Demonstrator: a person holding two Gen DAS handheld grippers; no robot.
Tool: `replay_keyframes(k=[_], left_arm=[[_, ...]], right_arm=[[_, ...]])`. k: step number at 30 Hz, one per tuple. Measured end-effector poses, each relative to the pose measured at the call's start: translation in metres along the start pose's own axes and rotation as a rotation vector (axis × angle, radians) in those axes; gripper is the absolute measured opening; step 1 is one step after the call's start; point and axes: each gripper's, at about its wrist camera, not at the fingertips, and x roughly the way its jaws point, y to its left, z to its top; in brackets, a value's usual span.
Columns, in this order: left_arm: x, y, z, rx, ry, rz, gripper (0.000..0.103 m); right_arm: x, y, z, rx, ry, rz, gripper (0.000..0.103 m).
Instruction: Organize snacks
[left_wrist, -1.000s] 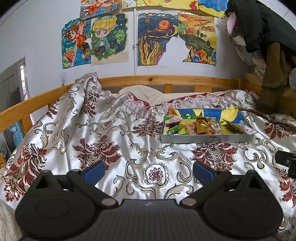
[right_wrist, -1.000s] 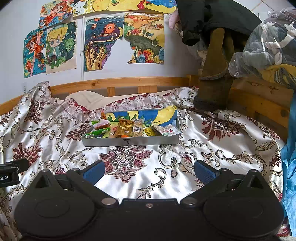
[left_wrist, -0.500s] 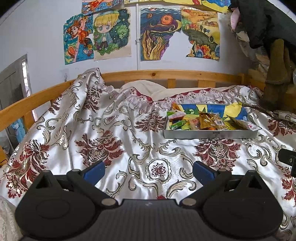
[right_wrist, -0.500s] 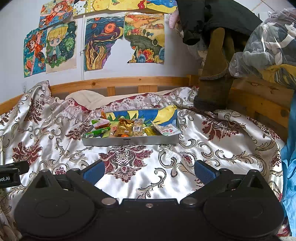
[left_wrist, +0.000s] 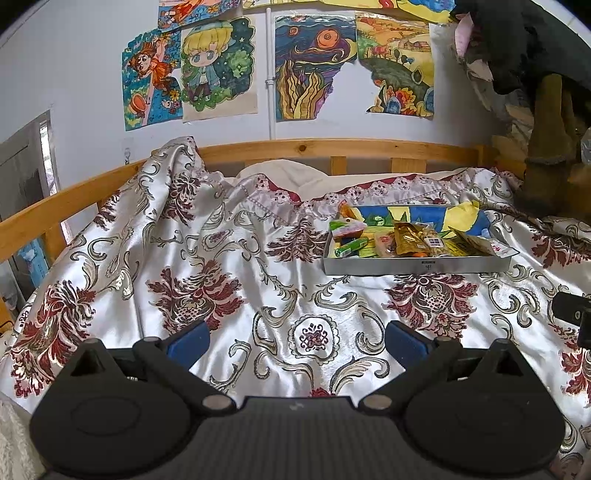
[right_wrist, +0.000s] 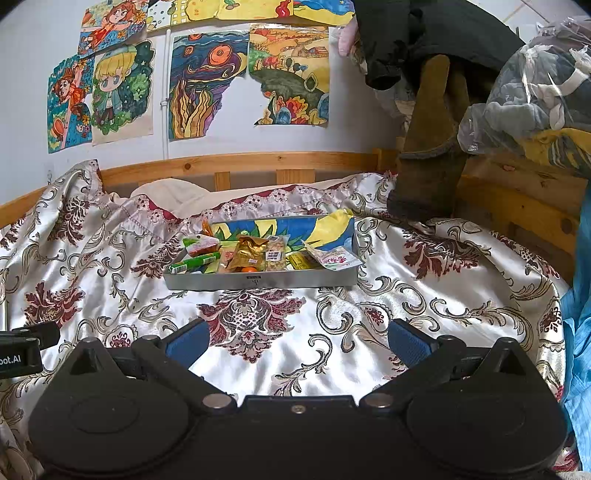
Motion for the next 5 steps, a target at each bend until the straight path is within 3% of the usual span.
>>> replay_keyframes(k=[5], left_arm=[[0.0003,-0.0007,-0.0003,-0.001,0.007,0.003,0.103]], right_arm=[[-0.0001,0.0001,0.0001,-0.001,0.001,0.0,0.102]])
